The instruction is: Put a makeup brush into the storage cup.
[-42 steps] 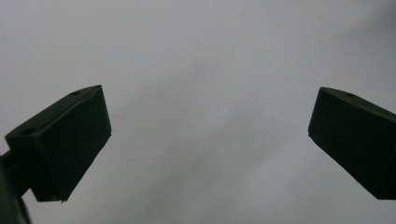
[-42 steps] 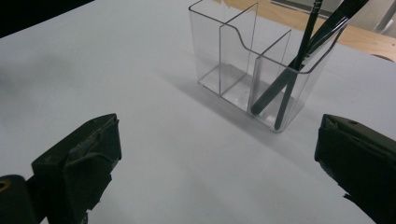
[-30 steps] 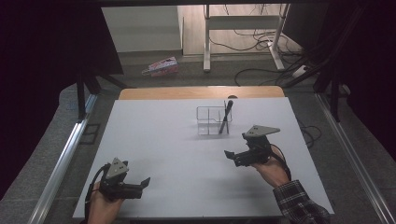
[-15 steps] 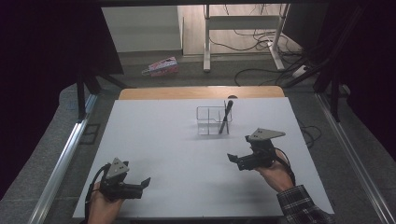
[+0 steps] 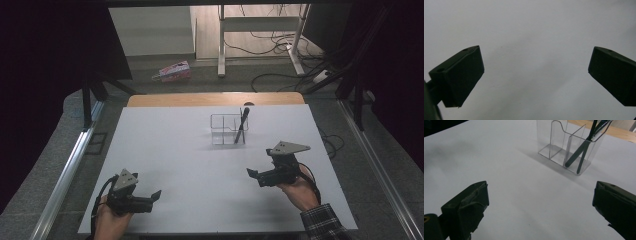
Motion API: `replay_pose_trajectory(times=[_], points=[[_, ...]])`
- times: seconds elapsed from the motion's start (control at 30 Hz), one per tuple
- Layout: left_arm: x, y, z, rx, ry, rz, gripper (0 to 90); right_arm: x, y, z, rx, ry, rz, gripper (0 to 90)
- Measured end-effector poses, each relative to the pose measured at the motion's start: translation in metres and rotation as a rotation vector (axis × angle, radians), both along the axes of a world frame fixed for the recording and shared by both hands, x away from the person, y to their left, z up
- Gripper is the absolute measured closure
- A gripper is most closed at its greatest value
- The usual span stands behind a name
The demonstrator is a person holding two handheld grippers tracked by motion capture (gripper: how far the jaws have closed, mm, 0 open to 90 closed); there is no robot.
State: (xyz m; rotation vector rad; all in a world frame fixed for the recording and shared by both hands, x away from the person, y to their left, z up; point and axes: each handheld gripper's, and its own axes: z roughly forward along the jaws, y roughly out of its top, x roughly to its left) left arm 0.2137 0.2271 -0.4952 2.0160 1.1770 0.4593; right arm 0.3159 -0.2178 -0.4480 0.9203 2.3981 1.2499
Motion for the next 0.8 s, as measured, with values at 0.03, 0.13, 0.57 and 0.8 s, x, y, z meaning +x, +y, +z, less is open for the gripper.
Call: replay_pose_trajectory(times=[0.03, 0.13, 0.57, 0.8], points=[[0.0, 0.0, 0.0, 0.001, 0.001, 0.001, 0.7, -0.001, -0.001, 0.0, 0.0, 0.002, -0.003, 0.3], [0.0, 0.0, 0.0, 0.001, 0.0, 0.001, 0.6, -0.003, -0.002, 0.0, 0.002, 0.002, -0.004, 0.3], [0.0, 0.0, 0.0, 0.019, -0.006, 0.004, 1.0, -0.012, -0.007, -0.004, -0.013, 0.007, -0.004, 0.3], [0.0, 0.0, 0.0, 0.021, -0.007, 0.001, 1.0, -0.017, -0.011, -0.004, -0.015, 0.007, -0.013, 0.3]])
